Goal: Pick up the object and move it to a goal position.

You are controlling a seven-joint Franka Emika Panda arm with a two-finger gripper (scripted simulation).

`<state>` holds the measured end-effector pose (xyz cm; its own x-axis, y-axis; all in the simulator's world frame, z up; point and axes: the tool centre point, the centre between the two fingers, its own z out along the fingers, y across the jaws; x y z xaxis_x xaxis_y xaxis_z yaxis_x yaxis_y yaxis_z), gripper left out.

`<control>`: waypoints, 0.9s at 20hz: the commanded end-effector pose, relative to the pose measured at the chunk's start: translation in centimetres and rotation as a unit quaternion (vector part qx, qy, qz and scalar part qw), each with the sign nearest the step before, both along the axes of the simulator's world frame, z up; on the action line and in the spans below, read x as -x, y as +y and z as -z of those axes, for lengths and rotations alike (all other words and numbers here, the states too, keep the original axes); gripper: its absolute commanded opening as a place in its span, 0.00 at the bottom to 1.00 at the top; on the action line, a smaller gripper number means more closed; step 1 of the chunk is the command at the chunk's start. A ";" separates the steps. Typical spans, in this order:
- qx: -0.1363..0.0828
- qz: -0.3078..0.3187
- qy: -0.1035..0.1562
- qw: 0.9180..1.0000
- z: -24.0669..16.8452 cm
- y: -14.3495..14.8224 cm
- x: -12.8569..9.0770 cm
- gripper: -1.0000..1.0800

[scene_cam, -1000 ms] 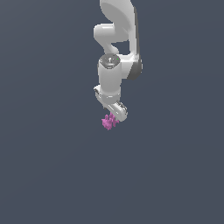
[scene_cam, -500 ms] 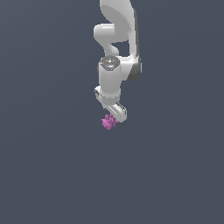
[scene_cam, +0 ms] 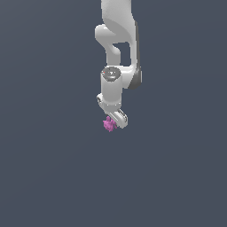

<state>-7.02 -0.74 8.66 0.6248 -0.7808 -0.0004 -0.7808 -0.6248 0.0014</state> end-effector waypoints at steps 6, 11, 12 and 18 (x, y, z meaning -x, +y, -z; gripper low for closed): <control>0.000 0.000 -0.001 1.000 0.4 0.0 -0.1 0.00; 0.000 0.000 -0.001 1.000 0.4 0.0 -0.1 0.00; 0.000 0.000 -0.001 1.000 0.4 0.0 -0.1 0.00; 0.000 0.000 -0.001 1.000 -0.1 -0.9 -0.2 0.00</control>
<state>-6.90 -1.20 8.53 0.6257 -0.7801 -0.0003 -0.7801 -0.6257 0.0000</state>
